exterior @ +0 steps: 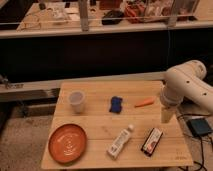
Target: Place the bottle in the ceramic bowl
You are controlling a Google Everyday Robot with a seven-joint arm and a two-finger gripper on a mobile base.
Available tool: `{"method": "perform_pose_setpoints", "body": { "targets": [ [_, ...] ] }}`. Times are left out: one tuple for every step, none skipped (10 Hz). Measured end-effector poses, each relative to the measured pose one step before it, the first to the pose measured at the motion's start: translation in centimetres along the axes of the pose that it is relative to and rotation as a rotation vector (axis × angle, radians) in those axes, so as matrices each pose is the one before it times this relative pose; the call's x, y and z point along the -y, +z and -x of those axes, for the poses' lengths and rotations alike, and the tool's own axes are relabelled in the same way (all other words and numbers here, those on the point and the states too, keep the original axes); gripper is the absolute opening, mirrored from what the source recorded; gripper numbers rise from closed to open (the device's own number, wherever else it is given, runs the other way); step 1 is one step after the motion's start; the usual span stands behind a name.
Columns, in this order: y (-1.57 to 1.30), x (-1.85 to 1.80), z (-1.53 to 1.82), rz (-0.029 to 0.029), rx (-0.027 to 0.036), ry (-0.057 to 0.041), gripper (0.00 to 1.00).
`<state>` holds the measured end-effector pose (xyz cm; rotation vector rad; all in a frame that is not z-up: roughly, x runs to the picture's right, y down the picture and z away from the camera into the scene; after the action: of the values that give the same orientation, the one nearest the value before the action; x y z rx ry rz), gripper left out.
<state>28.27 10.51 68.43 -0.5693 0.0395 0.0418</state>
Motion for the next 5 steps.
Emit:
{"method": "perform_pose_setpoints", "body": {
  "targets": [
    [0.004, -0.005, -0.006, 0.00007, -0.00002, 0.00006, 0.80],
    [0.110, -0.037, 0.012, 0.00171, 0.00084, -0.00012, 0.80],
    [-0.036, 0.009, -0.026, -0.00065, -0.00020, 0.00059, 0.80],
    [0.008, -0.013, -0.013, 0.00016, 0.00005, 0.00017, 0.80],
    [0.005, -0.011, -0.024, 0.00007, -0.00006, 0.00044, 0.80]
  ]
}}
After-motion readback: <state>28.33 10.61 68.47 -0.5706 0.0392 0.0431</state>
